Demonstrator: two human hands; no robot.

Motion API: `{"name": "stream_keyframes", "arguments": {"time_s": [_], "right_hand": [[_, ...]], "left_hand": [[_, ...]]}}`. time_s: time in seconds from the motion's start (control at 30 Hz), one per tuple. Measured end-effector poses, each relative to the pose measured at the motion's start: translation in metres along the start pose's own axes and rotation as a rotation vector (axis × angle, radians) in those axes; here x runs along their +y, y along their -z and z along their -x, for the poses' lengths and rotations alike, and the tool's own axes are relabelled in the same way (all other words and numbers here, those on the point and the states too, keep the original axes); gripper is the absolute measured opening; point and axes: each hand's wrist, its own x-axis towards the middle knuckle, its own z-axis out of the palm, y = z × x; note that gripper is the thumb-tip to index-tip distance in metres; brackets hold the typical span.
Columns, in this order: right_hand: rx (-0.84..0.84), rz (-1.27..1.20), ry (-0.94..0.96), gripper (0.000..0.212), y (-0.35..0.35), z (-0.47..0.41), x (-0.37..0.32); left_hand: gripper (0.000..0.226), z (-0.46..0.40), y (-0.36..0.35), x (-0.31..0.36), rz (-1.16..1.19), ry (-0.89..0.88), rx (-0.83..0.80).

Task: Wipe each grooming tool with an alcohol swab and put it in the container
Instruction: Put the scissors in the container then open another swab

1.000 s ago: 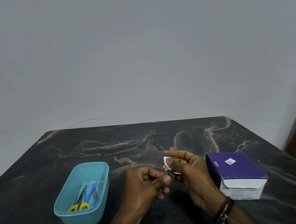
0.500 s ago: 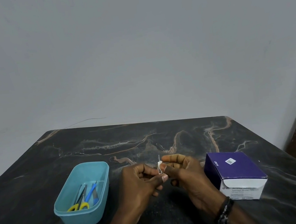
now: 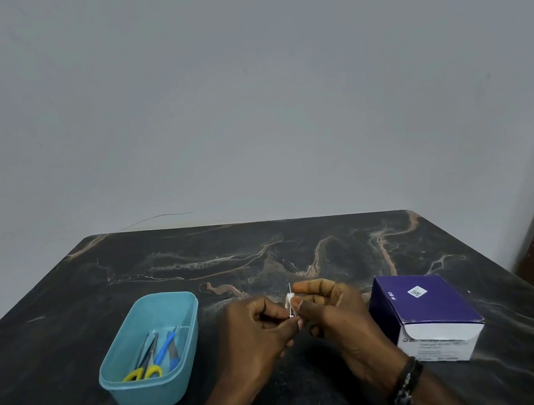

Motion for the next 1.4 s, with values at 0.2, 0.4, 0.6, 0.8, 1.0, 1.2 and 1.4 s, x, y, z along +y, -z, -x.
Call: {"name": "stream_keyframes", "arguments": {"time_s": [0.2, 0.4, 0.6, 0.8, 1.0, 1.2, 1.4], "right_hand": [[-0.006, 0.013, 0.015, 0.023, -0.0001, 0.0017, -0.0003], [0.060, -0.078, 0.018, 0.020, 0.0018, -0.0001, -0.0019], [0.028, -0.021, -0.002, 0.020, 0.0007, -0.0005, 0.0009], [0.050, -0.056, 0.001, 0.020, 0.0022, -0.0016, 0.0013], [0.093, -0.125, 0.028, 0.022, 0.0077, -0.0060, 0.0019], [0.054, -0.135, -0.008, 0.022, 0.0068, -0.0050, 0.0017], [0.061, -0.125, 0.007, 0.026, 0.0052, -0.0039, 0.0036]], "left_hand": [[0.015, 0.0007, 0.0013, 0.0022, -0.041, -0.035, -0.009], [0.021, 0.0022, -0.0028, 0.0003, -0.054, -0.070, -0.068], [0.013, 0.0007, -0.0006, 0.0005, -0.051, -0.078, -0.010], [0.016, -0.0010, -0.0003, -0.0020, -0.052, -0.065, -0.086], [0.016, 0.0000, -0.0042, -0.0021, 0.009, -0.031, -0.124], [0.013, -0.0001, -0.0027, 0.0017, 0.138, 0.040, -0.089], [0.013, -0.0015, -0.0016, 0.0012, 0.197, 0.092, -0.083]]}}
